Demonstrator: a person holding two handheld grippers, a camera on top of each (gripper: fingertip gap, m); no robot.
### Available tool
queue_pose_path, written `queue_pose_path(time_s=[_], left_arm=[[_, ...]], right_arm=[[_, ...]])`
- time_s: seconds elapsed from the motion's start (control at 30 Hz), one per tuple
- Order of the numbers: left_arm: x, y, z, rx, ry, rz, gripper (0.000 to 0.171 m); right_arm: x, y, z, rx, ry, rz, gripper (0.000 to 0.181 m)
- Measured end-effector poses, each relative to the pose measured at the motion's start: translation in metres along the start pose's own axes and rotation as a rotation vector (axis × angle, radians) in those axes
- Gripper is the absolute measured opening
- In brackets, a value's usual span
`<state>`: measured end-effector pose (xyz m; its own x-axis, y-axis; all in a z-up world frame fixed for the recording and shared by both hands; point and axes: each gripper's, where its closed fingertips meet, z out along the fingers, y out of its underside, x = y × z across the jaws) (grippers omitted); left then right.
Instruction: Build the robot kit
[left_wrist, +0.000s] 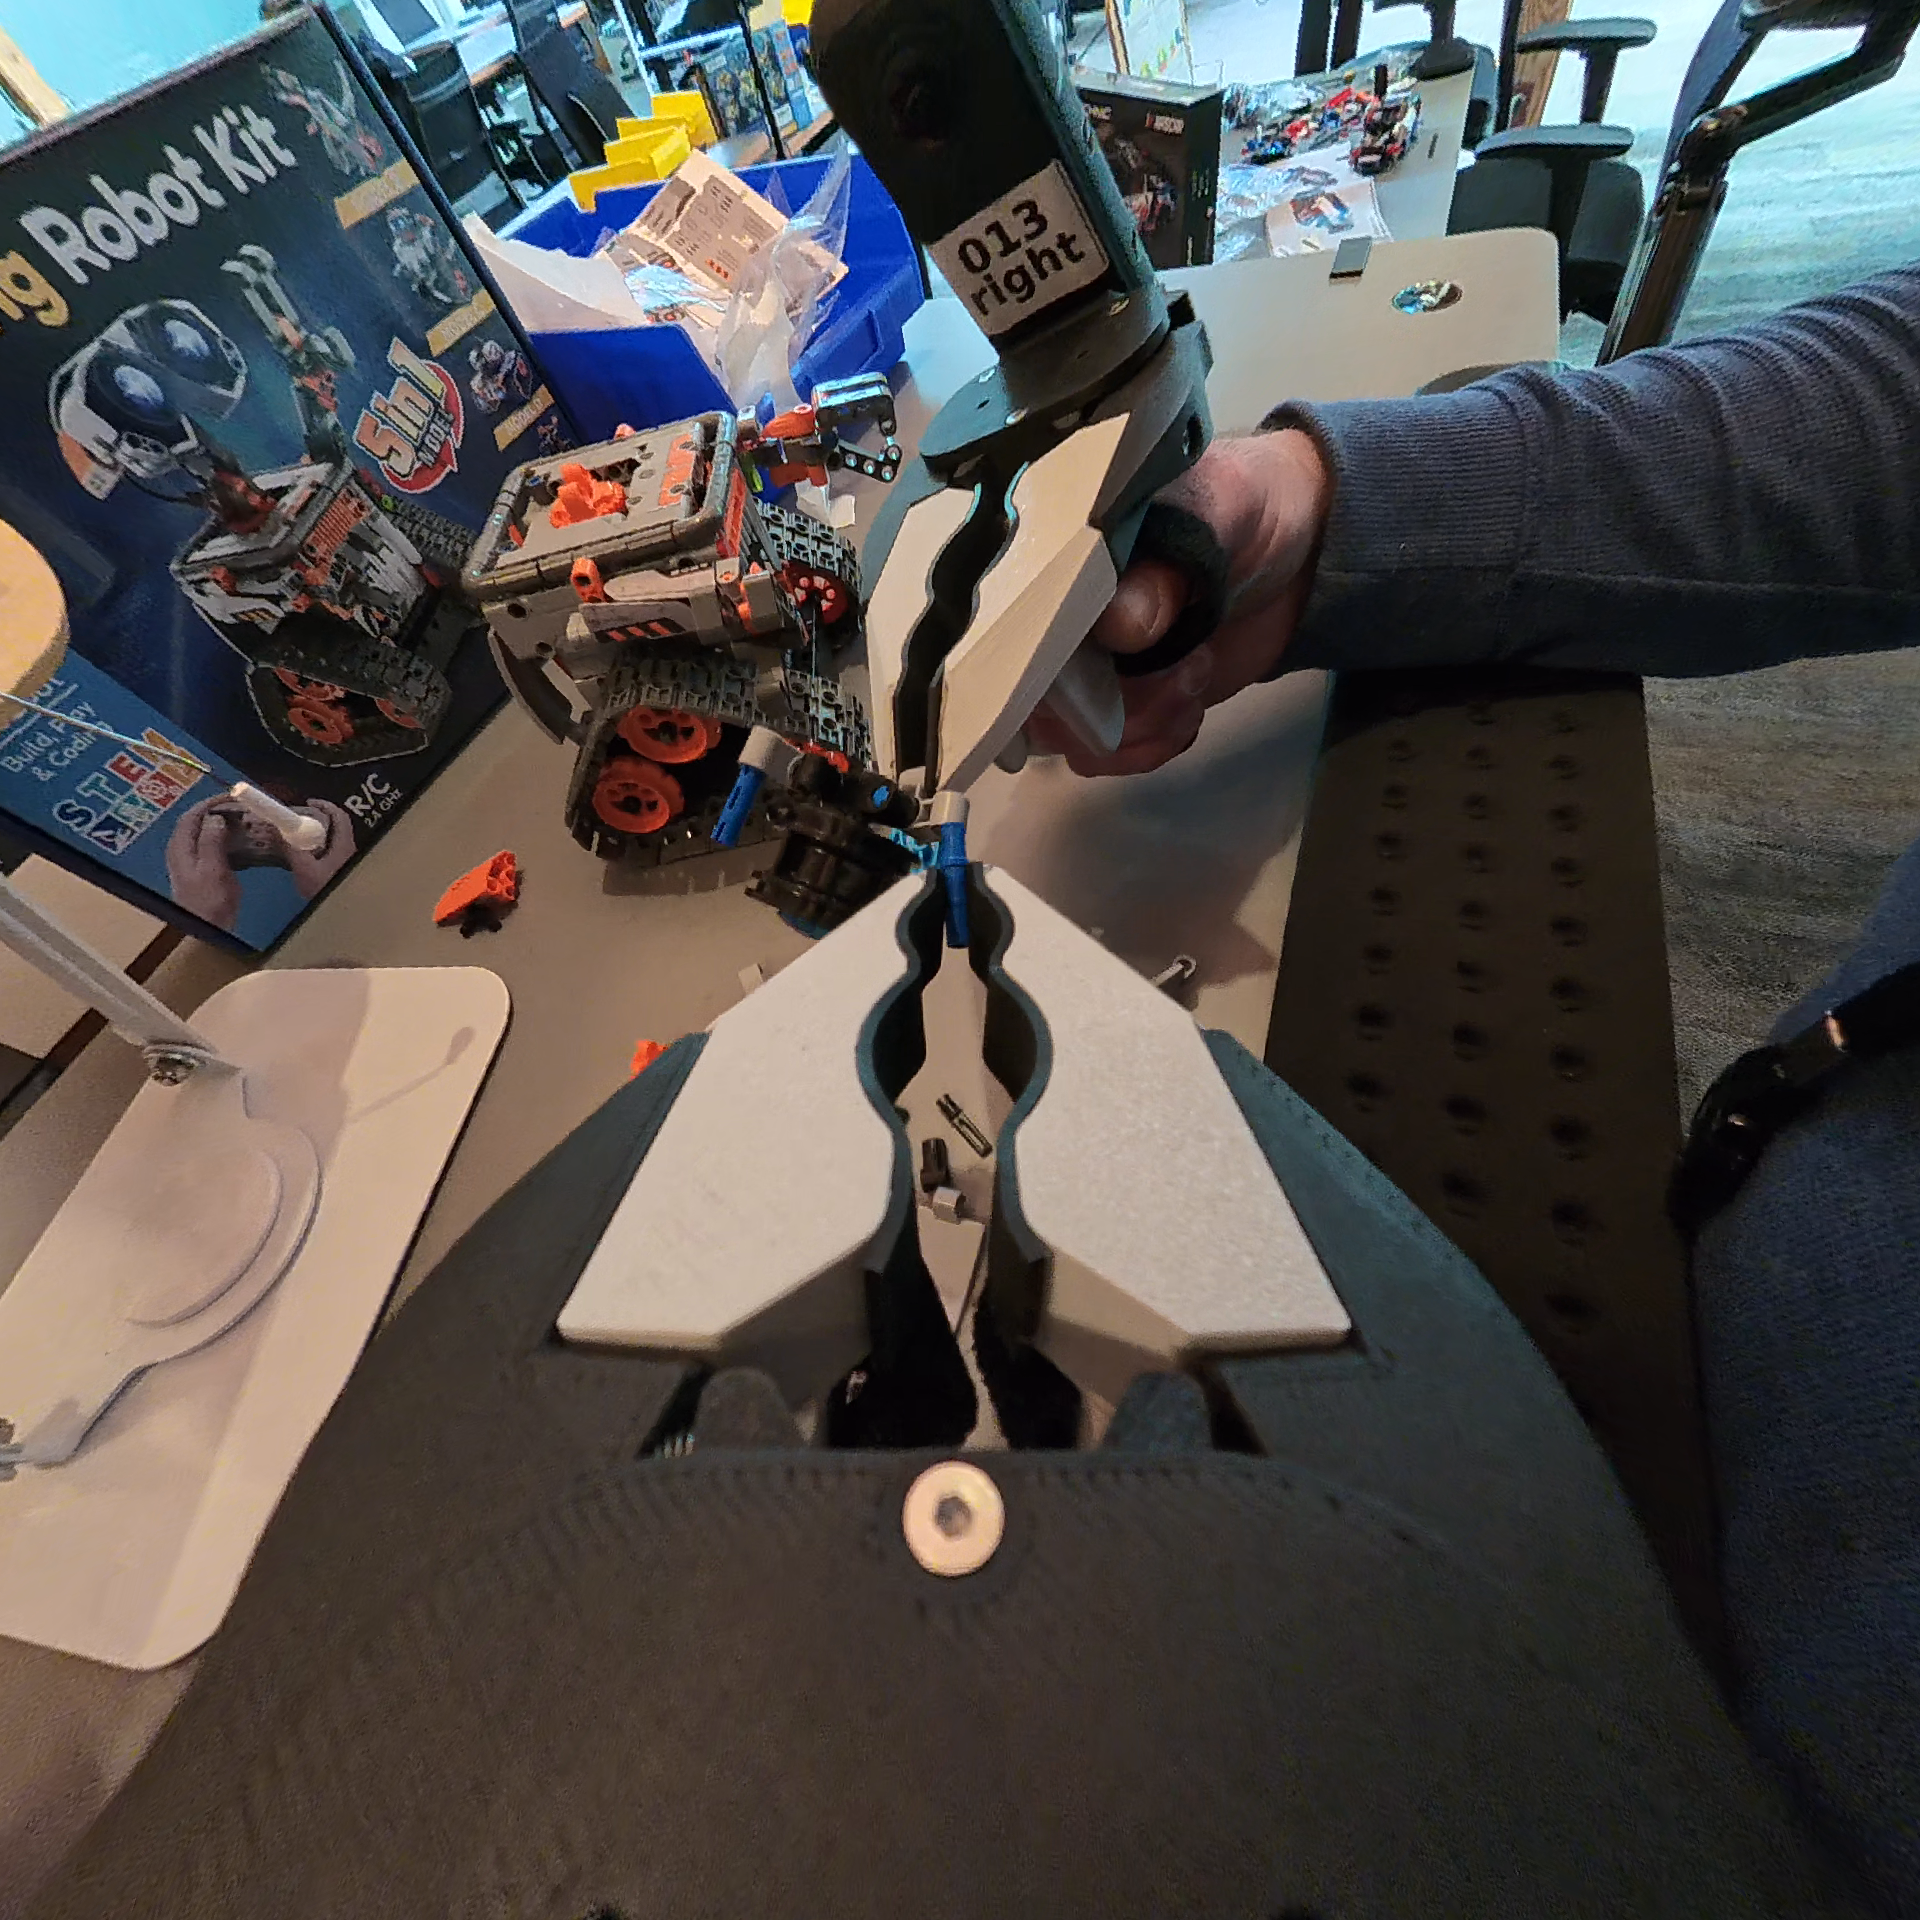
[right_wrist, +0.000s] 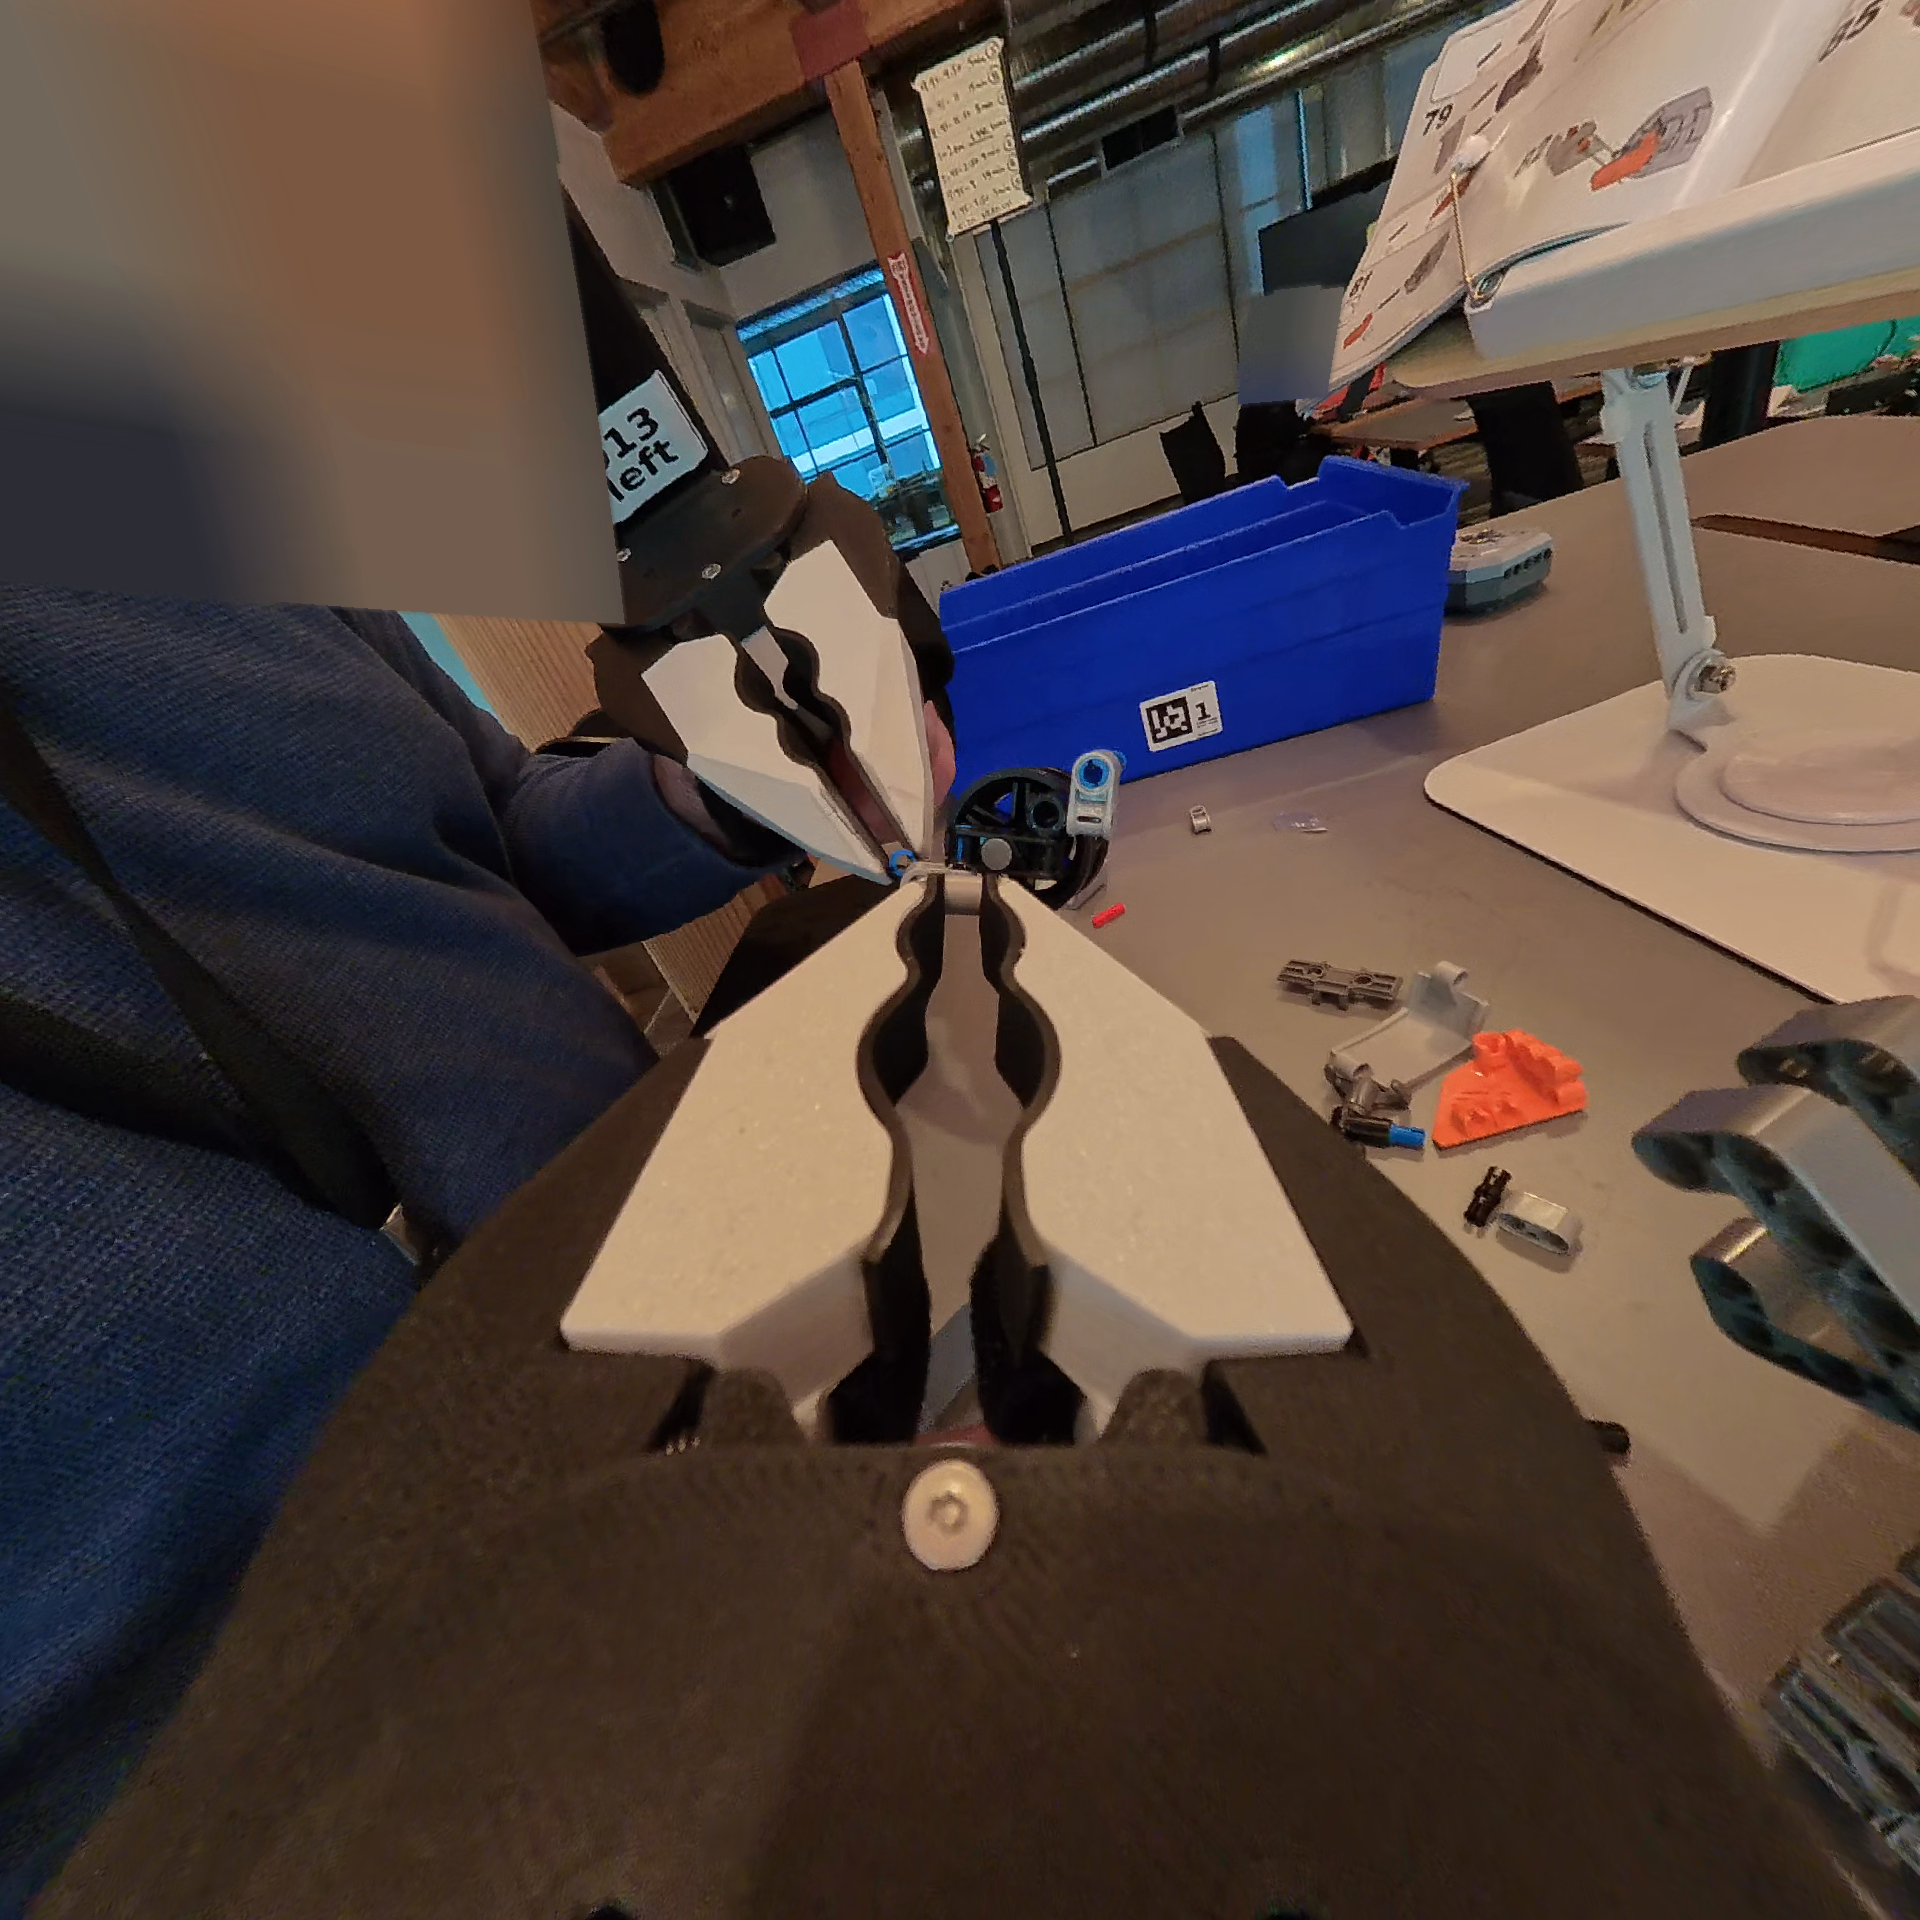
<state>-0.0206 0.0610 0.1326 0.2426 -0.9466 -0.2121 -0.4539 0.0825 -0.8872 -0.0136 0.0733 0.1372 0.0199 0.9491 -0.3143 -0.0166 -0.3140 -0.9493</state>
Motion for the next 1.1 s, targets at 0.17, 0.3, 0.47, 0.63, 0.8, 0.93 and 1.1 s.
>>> queue_pose_path(time_s=[0.17, 0.3, 0.47, 0.63, 0.8, 0.93, 1.1], left_arm=[[0.000, 0.003, 0.002, -0.016, 0.007, -0.006, 0.001], [0.000, 0.004, 0.003, -0.024, 0.002, 0.021, 0.001], [0.001, 0.005, 0.004, -0.045, -0.011, 0.084, 0.001], [0.000, 0.007, 0.005, -0.079, -0.032, 0.147, 0.001], [0.003, 0.013, 0.007, -0.156, -0.037, 0.220, 0.000], [0.004, 0.017, 0.008, -0.197, -0.040, 0.274, 0.000], [0.005, 0.026, 0.011, -0.270, -0.040, 0.309, 0.000]], right_arm=[[-0.001, 0.001, 0.002, -0.002, -0.011, 0.007, 0.004], [-0.001, 0.002, 0.002, -0.003, -0.012, 0.013, 0.004], [-0.001, 0.003, 0.002, -0.013, -0.013, 0.018, 0.004], [-0.001, 0.006, 0.002, -0.041, 0.004, 0.004, 0.004], [0.000, 0.012, 0.002, -0.096, 0.028, -0.031, 0.004], [0.001, 0.016, 0.003, -0.127, 0.036, -0.040, 0.003], [0.004, 0.025, 0.004, -0.188, 0.068, -0.068, 0.004]])
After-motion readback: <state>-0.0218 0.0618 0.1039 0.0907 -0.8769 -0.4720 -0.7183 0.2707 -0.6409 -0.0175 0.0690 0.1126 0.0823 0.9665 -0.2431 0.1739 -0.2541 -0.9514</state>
